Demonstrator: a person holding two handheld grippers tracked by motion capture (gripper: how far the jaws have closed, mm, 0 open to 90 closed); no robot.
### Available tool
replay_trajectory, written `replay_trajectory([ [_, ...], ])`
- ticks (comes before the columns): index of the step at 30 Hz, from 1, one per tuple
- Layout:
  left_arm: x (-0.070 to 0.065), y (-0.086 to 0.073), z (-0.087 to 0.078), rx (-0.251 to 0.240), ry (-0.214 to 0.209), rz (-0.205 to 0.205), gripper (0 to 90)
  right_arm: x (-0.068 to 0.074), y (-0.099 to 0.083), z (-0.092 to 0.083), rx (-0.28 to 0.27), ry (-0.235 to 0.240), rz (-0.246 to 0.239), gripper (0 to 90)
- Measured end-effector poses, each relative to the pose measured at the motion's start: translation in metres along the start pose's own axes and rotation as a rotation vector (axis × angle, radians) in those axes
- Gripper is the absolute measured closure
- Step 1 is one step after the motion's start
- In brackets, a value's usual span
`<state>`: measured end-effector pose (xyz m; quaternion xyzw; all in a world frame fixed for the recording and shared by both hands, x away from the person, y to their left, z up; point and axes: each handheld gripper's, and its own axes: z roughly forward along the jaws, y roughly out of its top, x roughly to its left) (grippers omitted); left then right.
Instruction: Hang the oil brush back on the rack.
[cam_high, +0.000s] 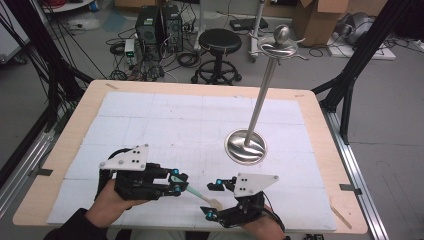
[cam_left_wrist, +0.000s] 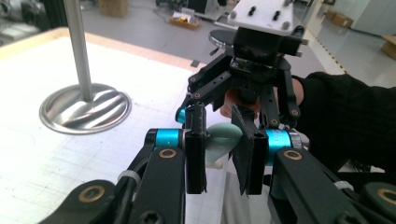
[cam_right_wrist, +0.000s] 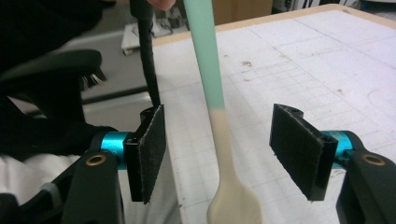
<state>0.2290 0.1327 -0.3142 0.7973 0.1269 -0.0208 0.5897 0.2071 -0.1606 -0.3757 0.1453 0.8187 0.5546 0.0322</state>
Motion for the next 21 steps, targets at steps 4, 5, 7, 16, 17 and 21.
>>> replay_trajectory([
  [4, -0.001, 0.005, 0.005, 0.058, -0.008, -0.007, 75.6, 0.002, 0.009, 0.006, 0.02, -0.012, -0.034, 38.3],
  [5, -0.001, 0.006, 0.006, 0.07, -0.005, -0.008, 75.5, 0.002, 0.01, 0.007, 0.026, -0.013, -0.042, 40.8],
  [7, 0.0, 0.008, 0.007, 0.084, 0.004, -0.016, 75.6, 0.003, 0.012, 0.009, 0.042, -0.016, -0.058, 45.2],
  [16, -0.004, 0.015, 0.012, 0.112, 0.017, -0.01, 75.5, 0.003, 0.016, 0.019, 0.064, -0.021, -0.073, 63.4],
  [17, -0.004, 0.015, 0.012, 0.109, 0.015, -0.013, 75.5, 0.003, 0.016, 0.02, 0.064, -0.017, -0.074, 66.8],
  [21, -0.004, 0.014, 0.012, 0.099, 0.023, -0.018, 75.5, 0.003, 0.016, 0.022, 0.072, -0.007, -0.087, 79.3],
])
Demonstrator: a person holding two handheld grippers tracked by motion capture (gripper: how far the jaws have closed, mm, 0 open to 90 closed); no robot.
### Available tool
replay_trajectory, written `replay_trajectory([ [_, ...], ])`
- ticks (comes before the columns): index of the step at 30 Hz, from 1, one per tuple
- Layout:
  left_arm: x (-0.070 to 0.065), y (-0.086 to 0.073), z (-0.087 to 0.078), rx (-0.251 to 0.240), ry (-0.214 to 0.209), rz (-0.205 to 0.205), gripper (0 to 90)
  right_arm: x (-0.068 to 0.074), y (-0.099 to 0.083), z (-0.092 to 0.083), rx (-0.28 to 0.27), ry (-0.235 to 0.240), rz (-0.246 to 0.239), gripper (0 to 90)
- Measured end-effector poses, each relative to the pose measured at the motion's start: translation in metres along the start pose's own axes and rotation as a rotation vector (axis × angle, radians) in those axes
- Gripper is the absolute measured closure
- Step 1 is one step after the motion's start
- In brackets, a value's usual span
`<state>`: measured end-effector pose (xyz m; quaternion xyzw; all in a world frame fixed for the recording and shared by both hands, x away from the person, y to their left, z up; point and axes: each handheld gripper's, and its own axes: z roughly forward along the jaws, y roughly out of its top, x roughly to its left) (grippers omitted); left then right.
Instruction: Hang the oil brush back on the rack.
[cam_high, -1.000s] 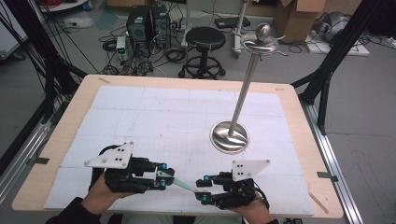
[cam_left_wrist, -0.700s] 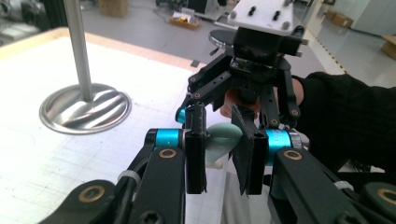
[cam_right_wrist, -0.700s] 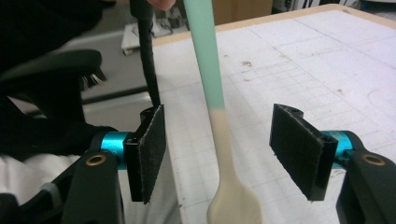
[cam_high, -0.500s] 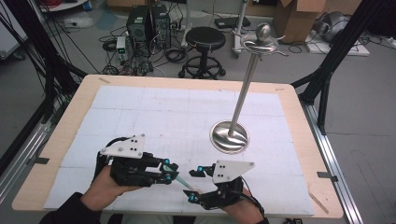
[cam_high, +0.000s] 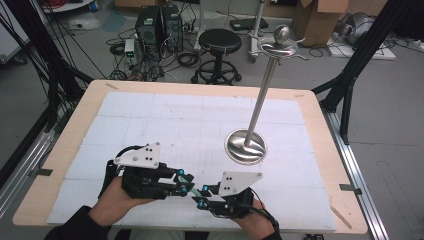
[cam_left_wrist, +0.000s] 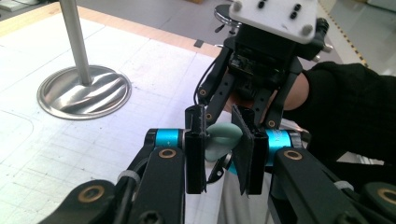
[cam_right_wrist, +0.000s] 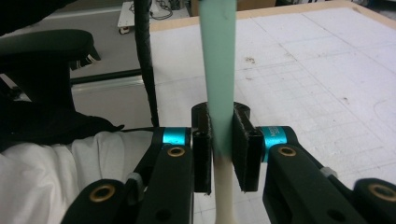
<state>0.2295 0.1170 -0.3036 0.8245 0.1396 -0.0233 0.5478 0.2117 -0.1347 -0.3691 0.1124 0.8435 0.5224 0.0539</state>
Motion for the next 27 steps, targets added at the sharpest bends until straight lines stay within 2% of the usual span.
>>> replay_trajectory([
  [5, 0.001, -0.001, -0.002, -0.029, -0.018, 0.0, 75.4, 0.002, 0.002, -0.001, -0.008, -0.003, -0.012, 80.4],
  [7, 0.002, -0.004, -0.003, -0.074, -0.037, 0.004, 74.8, 0.002, 0.002, -0.002, -0.02, 0.006, -0.013, 80.7],
  [8, 0.003, -0.005, -0.003, -0.101, -0.044, 0.009, 69.1, 0.002, 0.002, -0.002, -0.027, 0.013, -0.009, 80.8],
  [9, 0.003, -0.006, -0.004, -0.147, -0.05, -0.006, 57.9, 0.002, 0.002, -0.003, -0.032, 0.017, -0.011, 80.8],
  [10, 0.004, -0.007, -0.005, -0.174, -0.055, -0.019, 45.2, 0.002, 0.002, -0.003, -0.036, 0.016, -0.008, 80.9],
  [11, 0.006, -0.009, -0.006, -0.218, -0.067, -0.036, 38.6, 0.002, 0.002, -0.004, -0.037, 0.017, -0.005, 80.9],
  [15, 0.011, -0.015, -0.012, -0.309, -0.073, -0.061, 27.5, -0.001, 0.002, -0.008, -0.079, 0.043, 0.029, 80.8],
  [17, 0.013, -0.017, -0.014, -0.325, -0.067, -0.061, 28.0, -0.003, 0.001, -0.01, -0.109, 0.065, 0.043, 80.8],
  [21, 0.013, -0.018, -0.015, -0.376, -0.109, -0.018, 33.1, -0.009, -0.004, -0.013, -0.152, 0.121, 0.081, 80.8],
  [25, 0.013, -0.018, -0.01, -0.372, -0.149, 0.005, 38.7, -0.011, -0.012, -0.013, -0.18, 0.194, 0.109, 80.8],
  [27, 0.012, -0.018, -0.007, -0.375, -0.165, 0.012, 42.1, -0.011, -0.015, -0.013, -0.186, 0.209, 0.112, 80.8],
])
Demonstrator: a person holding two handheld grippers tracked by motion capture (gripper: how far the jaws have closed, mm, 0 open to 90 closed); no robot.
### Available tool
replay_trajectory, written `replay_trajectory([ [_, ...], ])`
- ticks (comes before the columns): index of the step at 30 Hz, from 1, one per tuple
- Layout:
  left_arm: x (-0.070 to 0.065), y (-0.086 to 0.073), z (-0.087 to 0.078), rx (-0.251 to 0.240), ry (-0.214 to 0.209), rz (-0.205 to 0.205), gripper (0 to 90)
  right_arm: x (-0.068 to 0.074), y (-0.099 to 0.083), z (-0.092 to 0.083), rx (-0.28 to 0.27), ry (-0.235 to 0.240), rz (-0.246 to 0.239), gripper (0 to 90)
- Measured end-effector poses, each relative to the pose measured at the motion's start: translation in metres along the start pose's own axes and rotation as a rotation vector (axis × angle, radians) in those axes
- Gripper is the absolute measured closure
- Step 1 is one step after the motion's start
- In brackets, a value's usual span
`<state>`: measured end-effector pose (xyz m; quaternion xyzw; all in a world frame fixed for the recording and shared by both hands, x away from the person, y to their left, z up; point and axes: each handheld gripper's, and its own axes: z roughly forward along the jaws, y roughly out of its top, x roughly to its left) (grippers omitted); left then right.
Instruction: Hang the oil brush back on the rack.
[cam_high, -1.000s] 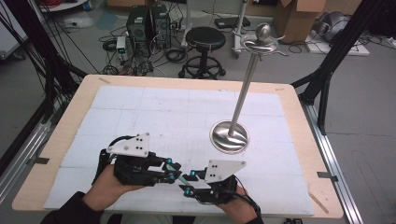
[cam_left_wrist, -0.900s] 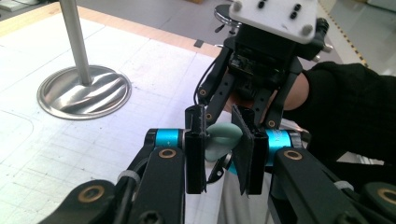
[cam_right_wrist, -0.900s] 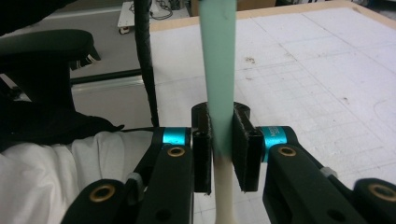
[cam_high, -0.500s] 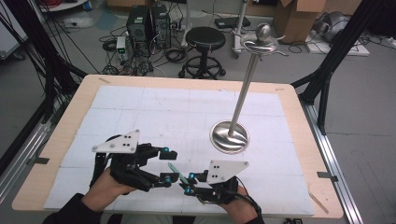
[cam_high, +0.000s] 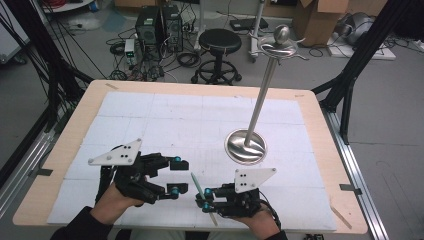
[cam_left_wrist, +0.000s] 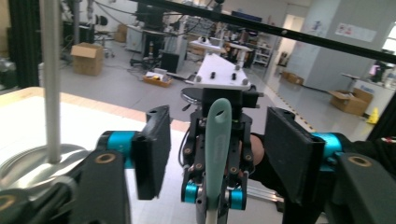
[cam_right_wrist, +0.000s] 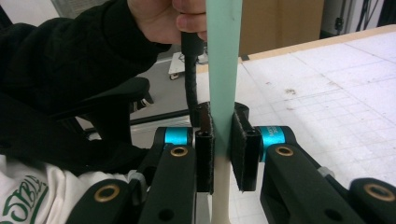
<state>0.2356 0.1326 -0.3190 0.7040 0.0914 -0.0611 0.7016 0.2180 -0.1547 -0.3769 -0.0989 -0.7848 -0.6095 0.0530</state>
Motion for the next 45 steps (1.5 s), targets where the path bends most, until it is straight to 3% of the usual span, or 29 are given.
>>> replay_trajectory([
  [11, -0.001, -0.001, 0.017, 0.025, -0.095, 0.012, 59.1, 0.001, 0.001, 0.003, -0.023, 0.065, 0.001, 80.8],
  [16, 0.0, 0.0, 0.02, 0.005, -0.138, 0.01, 67.6, 0.002, 0.001, 0.005, -0.029, 0.094, -0.004, 80.7],
  [20, -0.001, 0.001, 0.02, 0.011, -0.141, 0.031, 76.4, 0.003, 0.001, 0.005, -0.032, 0.116, -0.004, 80.7],
  [28, -0.002, 0.002, 0.019, 0.002, -0.144, 0.047, 78.2, 0.002, 0.002, 0.006, -0.04, 0.141, 0.001, 80.5],
  [31, -0.001, 0.004, 0.017, -0.009, -0.114, 0.042, 78.8, 0.001, 0.002, 0.003, -0.058, 0.122, 0.019, 77.7],
  [33, -0.001, 0.006, 0.015, 0.001, -0.078, 0.036, 79.2, -0.001, 0.003, 0.001, -0.075, 0.065, 0.064, 56.7],
  [34, -0.001, 0.007, 0.015, 0.008, -0.06, 0.036, 79.3, -0.002, 0.004, 0.0, -0.073, 0.048, 0.078, 54.0],
  [37, -0.001, 0.01, 0.013, 0.025, -0.006, 0.036, 79.8, 0.0, 0.004, -0.004, -0.084, -0.028, 0.06, 44.0],
  [38, -0.001, 0.011, 0.013, 0.031, 0.019, 0.035, 80.0, 0.0, 0.005, -0.006, -0.086, -0.071, 0.055, 43.2],
  [42, -0.003, 0.014, 0.012, 0.063, 0.111, 0.043, 81.1, 0.004, 0.007, -0.008, -0.07, -0.171, 0.034, 42.0],
  [45, -0.006, 0.016, 0.013, 0.061, 0.159, 0.046, 82.3, 0.008, 0.009, -0.006, -0.061, -0.206, 0.016, 45.0],
])
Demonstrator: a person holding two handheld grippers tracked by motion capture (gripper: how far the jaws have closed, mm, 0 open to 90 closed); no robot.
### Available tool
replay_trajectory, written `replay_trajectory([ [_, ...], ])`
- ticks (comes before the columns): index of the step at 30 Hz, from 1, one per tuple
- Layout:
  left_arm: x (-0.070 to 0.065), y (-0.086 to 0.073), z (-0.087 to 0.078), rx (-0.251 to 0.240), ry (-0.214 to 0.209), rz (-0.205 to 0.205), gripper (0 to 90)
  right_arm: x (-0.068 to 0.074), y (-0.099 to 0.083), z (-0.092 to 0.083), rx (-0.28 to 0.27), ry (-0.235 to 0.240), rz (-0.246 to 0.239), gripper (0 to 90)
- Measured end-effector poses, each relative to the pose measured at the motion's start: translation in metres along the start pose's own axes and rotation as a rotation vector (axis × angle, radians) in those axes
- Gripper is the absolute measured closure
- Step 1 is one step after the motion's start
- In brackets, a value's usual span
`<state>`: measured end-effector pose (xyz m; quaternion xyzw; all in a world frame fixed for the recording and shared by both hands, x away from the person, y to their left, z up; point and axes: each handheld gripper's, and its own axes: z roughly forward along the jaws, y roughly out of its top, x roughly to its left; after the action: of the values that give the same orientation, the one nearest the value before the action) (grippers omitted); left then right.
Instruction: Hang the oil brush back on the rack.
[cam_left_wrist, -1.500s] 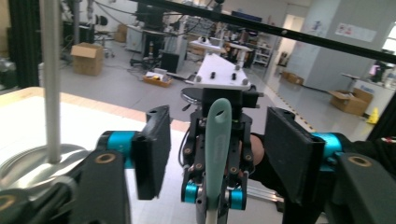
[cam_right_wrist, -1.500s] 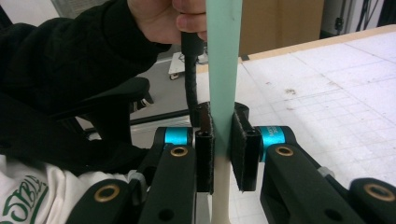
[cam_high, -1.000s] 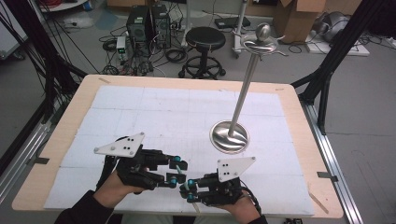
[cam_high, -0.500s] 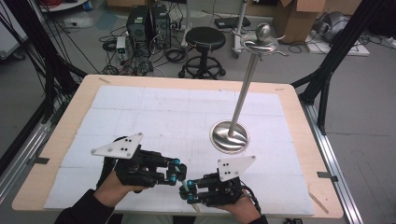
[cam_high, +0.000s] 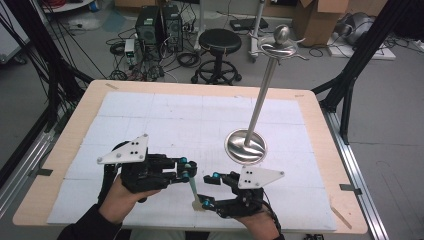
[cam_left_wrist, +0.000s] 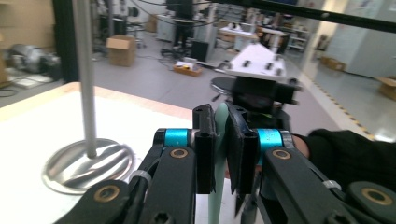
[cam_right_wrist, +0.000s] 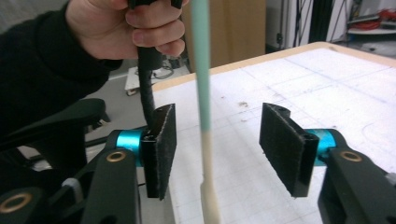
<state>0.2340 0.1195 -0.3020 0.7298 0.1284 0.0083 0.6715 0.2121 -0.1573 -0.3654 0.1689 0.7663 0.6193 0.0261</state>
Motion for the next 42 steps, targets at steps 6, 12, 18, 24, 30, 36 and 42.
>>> replay_trajectory([
  [6, -0.002, 0.002, 0.003, -0.017, -0.009, -0.003, 83.0, 0.004, 0.004, 0.005, 0.0, -0.008, -0.031, 57.6],
  [12, -0.005, 0.003, 0.005, -0.021, -0.048, 0.006, 83.0, 0.002, 0.005, 0.007, -0.008, 0.048, -0.032, 74.9],
  [18, -0.006, 0.003, 0.006, -0.033, -0.038, 0.018, 80.7, 0.003, 0.005, 0.007, -0.008, 0.084, -0.05, 83.5],
  [24, 0.001, 0.0, -0.002, -0.093, 0.017, -0.028, 32.1, 0.002, 0.004, 0.006, 0.005, 0.071, -0.043, 83.7],
  [30, 0.011, -0.012, -0.023, -0.117, 0.091, -0.036, 19.7, -0.005, 0.006, -0.003, -0.013, 0.016, -0.013, 83.7],
  [36, 0.022, -0.03, -0.044, -0.11, 0.184, -0.034, 19.7, -0.015, 0.018, -0.021, -0.046, -0.038, 0.003, 83.7],
  [42, 0.024, -0.041, -0.052, -0.085, 0.226, -0.018, 19.6, -0.032, 0.039, -0.042, -0.101, -0.047, 0.004, 83.6],
])
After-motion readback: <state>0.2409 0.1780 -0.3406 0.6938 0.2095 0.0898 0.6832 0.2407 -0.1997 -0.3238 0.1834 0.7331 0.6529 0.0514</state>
